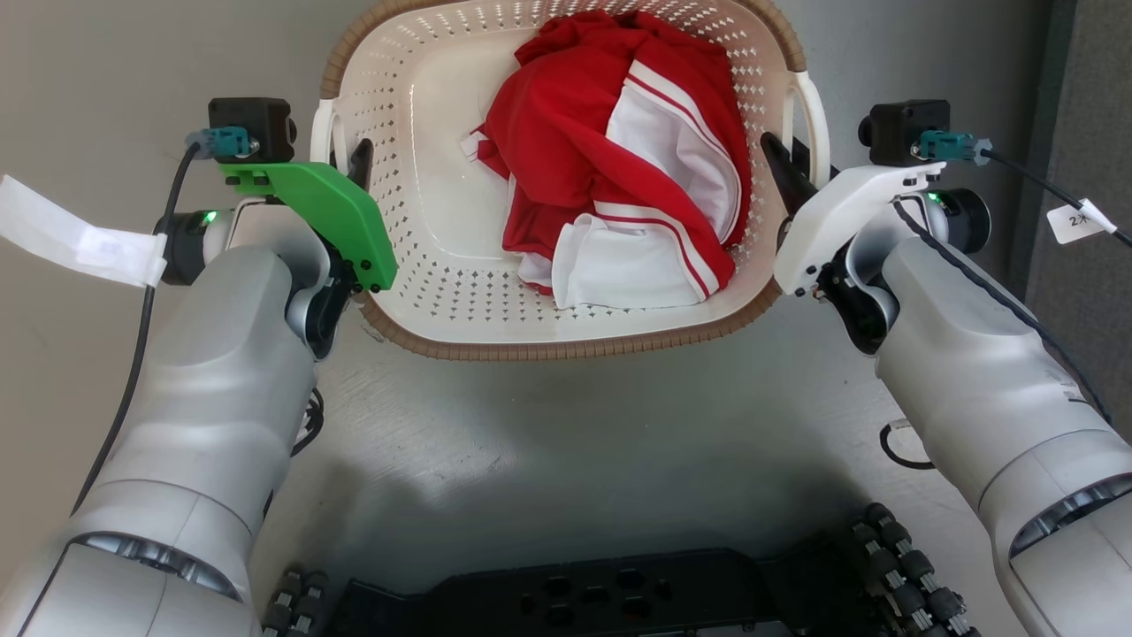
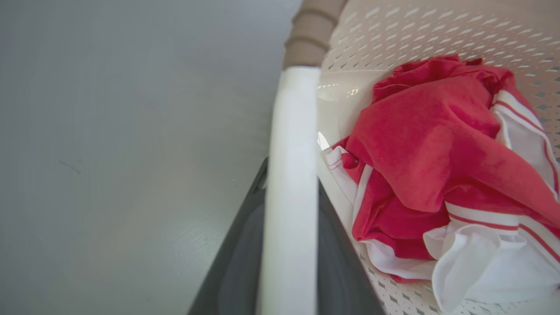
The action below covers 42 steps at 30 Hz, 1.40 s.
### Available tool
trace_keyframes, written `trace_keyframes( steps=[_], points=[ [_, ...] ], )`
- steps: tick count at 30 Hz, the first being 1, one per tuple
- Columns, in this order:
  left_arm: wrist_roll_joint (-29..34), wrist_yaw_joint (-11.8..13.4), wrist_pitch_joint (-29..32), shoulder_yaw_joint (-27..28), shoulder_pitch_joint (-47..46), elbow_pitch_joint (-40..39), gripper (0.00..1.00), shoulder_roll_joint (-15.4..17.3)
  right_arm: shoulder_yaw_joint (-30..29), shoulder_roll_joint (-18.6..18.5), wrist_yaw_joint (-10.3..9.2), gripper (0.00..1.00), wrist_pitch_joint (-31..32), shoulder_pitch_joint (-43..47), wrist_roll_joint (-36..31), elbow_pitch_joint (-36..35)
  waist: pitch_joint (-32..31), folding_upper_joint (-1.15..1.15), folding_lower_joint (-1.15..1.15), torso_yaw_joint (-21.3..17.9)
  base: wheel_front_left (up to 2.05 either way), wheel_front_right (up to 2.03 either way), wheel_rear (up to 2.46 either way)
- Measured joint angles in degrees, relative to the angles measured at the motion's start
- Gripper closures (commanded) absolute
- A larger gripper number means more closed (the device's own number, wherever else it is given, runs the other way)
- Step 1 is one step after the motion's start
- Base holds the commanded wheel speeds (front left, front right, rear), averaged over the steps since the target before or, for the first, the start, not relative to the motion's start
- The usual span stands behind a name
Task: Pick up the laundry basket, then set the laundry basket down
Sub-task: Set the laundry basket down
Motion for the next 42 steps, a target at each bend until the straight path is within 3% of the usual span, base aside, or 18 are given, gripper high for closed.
trace_keyframes(
  steps=[14,15,16,17,21,42],
  points=[
    [0.92,-1.00,-0.12,-1.49,-0.67,1.97,1.00,-0.44,0.56,0.52,0.45,1.00,-0.69,-0.82,-0.05,2.07,-0.32,0.00,0.00,-0.01,0.00,0.00,0.00],
    [0.88,-1.19,-0.27,-1.26,-0.67,2.00,0.88,-0.47,0.60,0.55,0.42,0.67,-0.71,-0.84,-0.07,2.03,-0.39,0.00,0.00,-0.02,0.00,0.00,0.00],
    [0.82,-1.19,-0.41,-1.23,-0.67,2.10,0.55,-0.49,0.63,0.56,0.41,0.17,-0.79,-0.84,-0.14,2.02,-0.50,0.00,0.00,-0.03,0.00,0.00,0.00],
    [0.87,-1.26,0.05,-1.59,-0.67,2.24,0.00,-0.45,0.65,0.58,0.41,0.00,-0.78,-0.86,-0.15,1.99,-0.64,0.00,0.00,-0.04,0.00,0.00,0.00],
    [0.87,-1.25,-1.33,-1.32,-0.71,2.33,0.00,1.25,0.69,-0.88,0.32,0.00,-1.07,-0.86,-0.22,1.83,-0.92,0.00,0.00,-0.02,0.00,0.00,0.00],
    [1.31,-1.42,-8.62,-1.76,1.63,2.79,0.00,1.94,-0.20,-0.81,0.32,0.00,-2.47,3.02,0.09,-1.35,-9.01,0.00,0.00,-0.43,0.00,0.00,0.00]
  ],
)
